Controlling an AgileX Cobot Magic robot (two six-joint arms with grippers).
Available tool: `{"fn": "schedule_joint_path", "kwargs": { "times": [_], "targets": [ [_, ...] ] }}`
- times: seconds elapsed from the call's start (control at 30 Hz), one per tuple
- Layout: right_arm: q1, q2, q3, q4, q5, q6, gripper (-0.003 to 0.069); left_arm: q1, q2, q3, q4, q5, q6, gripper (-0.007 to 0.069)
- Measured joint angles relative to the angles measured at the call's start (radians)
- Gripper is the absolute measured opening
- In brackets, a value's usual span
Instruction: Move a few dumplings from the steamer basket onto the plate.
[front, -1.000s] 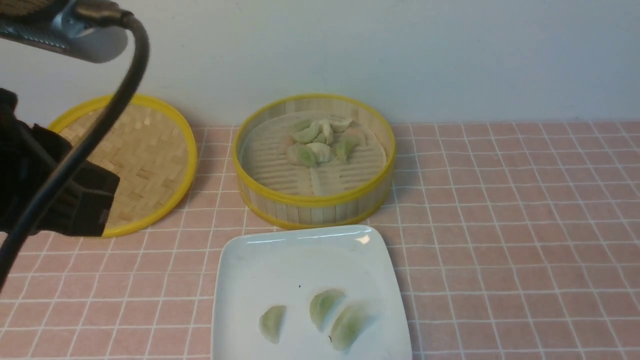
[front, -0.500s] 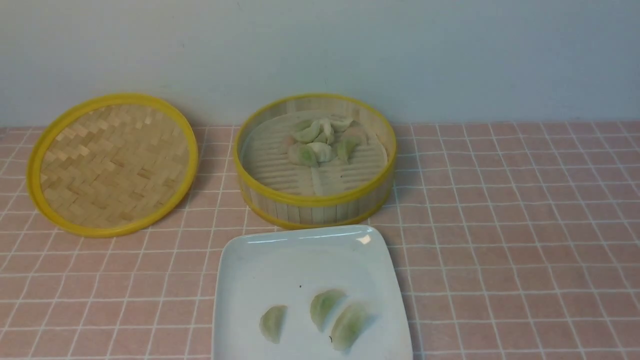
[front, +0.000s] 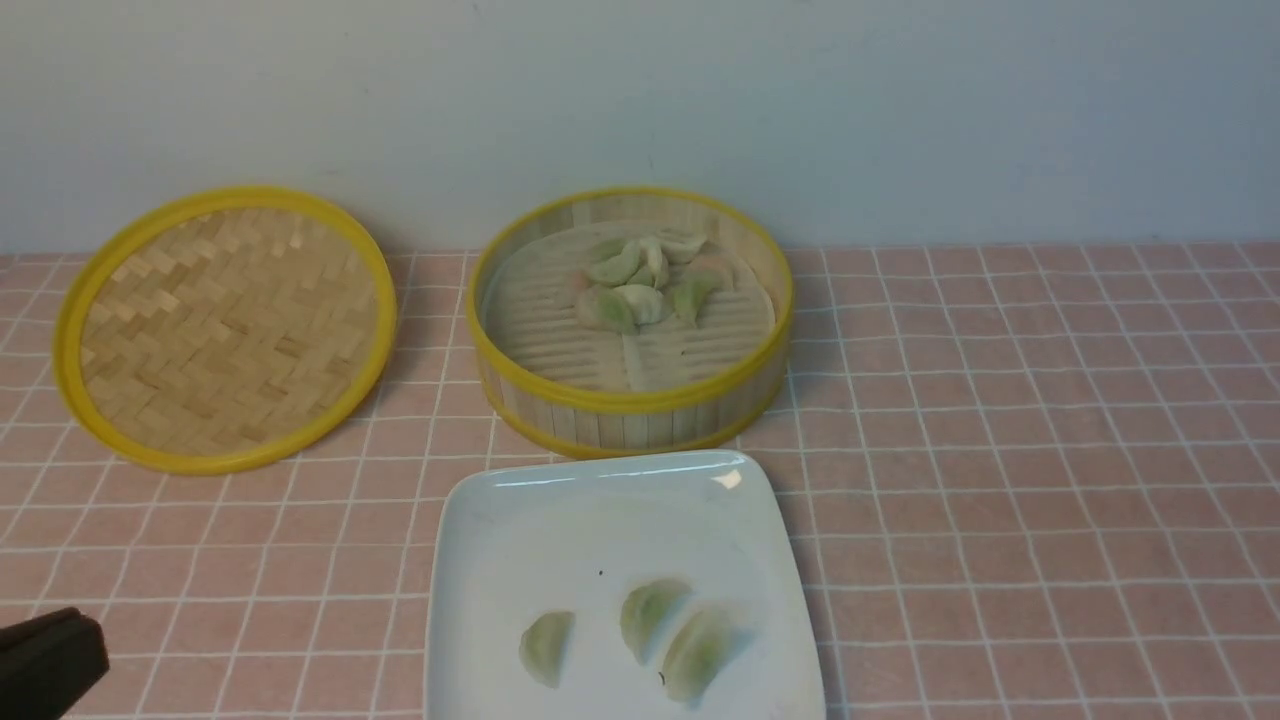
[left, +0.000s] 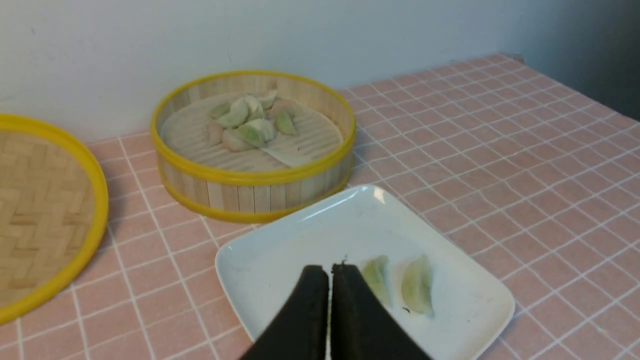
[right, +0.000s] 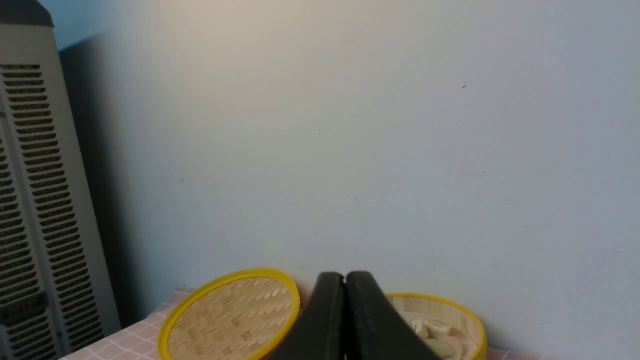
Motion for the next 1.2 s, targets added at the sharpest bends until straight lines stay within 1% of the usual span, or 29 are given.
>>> {"fn": "schedule_joint_path", "kwargs": {
  "times": [0.17,0.27,0.33,0.43,0.57,0.67,0.7,0.73,0.77,1.2],
  "targets": [
    [0.000,0.000,0.000,0.000,0.000,0.000,-0.0013,0.000,0.000,0.008,0.014,-0.006,0.001,-0.0006],
    [0.000,0.000,0.000,0.000,0.000,0.000,-0.0013,0.008,-0.016,0.059,0.059,-0.079,0.008,-0.0006],
    [0.000,0.000,0.000,0.000,0.000,0.000,-0.0013,0.035,-0.039,0.109,0.069,-0.136,0.022,-0.0006],
    [0.000,0.000,0.000,0.000,0.000,0.000,-0.0013,0.156,-0.107,0.231,0.055,-0.216,0.062,-0.0006],
    [0.000,0.000,0.000,0.000,0.000,0.001,-0.0013,0.374,-0.211,0.444,0.013,-0.298,0.123,-0.0006],
    [0.000,0.000,0.000,0.000,0.000,0.001,-0.0013,0.468,-0.221,0.520,-0.005,-0.315,0.132,-0.0006],
    [0.000,0.000,0.000,0.000,0.000,0.001,-0.0013,0.468,-0.221,0.522,-0.005,-0.315,0.132,-0.0006],
    [0.000,0.000,0.000,0.000,0.000,0.001,-0.0013,0.495,-0.221,0.529,-0.011,-0.298,0.132,-0.0006],
    [0.000,0.000,0.000,0.000,0.000,0.001,-0.0013,0.500,-0.221,0.529,-0.012,-0.284,0.133,-0.0006],
    [0.000,0.000,0.000,0.000,0.000,0.001,-0.0013,0.503,-0.221,0.531,-0.015,-0.272,0.140,-0.0006]
  ]
}}
